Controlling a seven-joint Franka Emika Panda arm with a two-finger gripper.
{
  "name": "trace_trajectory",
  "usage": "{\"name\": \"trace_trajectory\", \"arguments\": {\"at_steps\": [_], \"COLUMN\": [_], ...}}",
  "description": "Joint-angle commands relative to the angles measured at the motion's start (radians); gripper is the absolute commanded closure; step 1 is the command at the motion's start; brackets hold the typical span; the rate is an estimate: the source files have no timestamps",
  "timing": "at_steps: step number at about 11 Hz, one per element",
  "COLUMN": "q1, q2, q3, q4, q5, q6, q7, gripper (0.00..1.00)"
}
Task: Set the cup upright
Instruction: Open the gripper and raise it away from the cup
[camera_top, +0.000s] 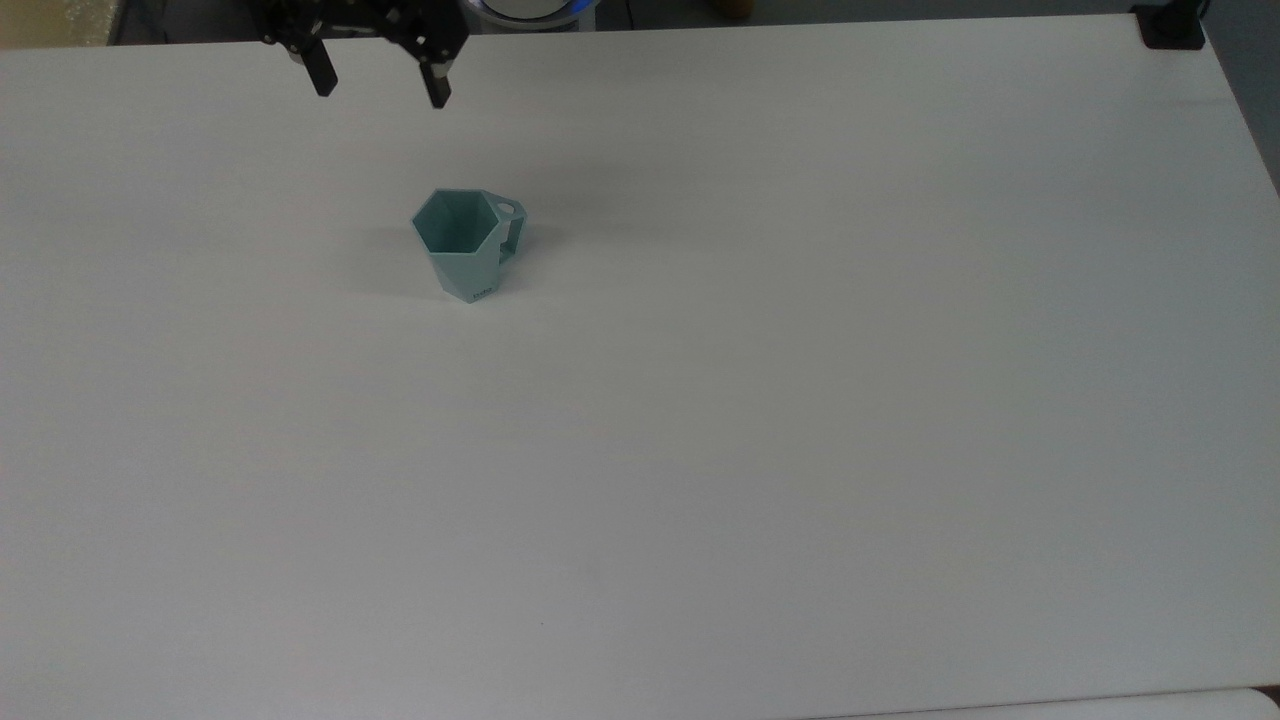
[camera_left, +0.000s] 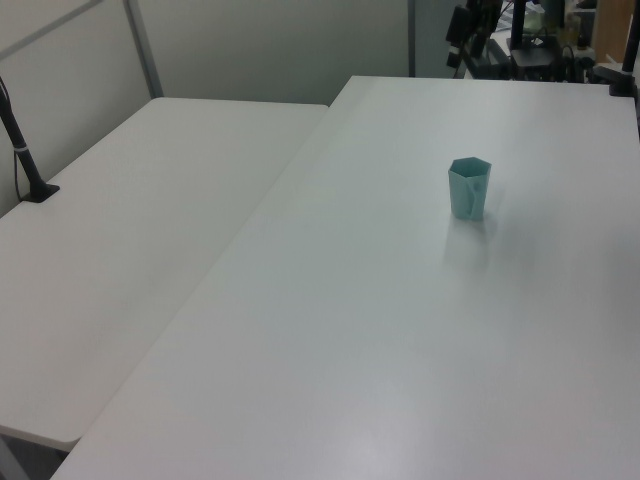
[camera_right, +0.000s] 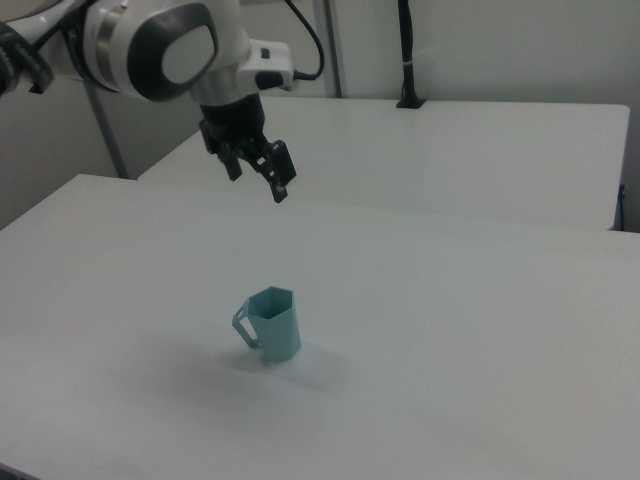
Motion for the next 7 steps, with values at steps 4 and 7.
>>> {"name": "trace_trajectory", "arguments": {"at_steps": [4, 7], "q1": [0.045, 0.045], "q2": [-0.015, -0.013], "q3": [-0.04, -0.042], "q4": [0.064, 0.075], "q5": [-0.097, -0.097], "q6": [-0.257, -0.282], "q7": [-0.19, -0.188], "gripper": [0.0, 0.0]}}
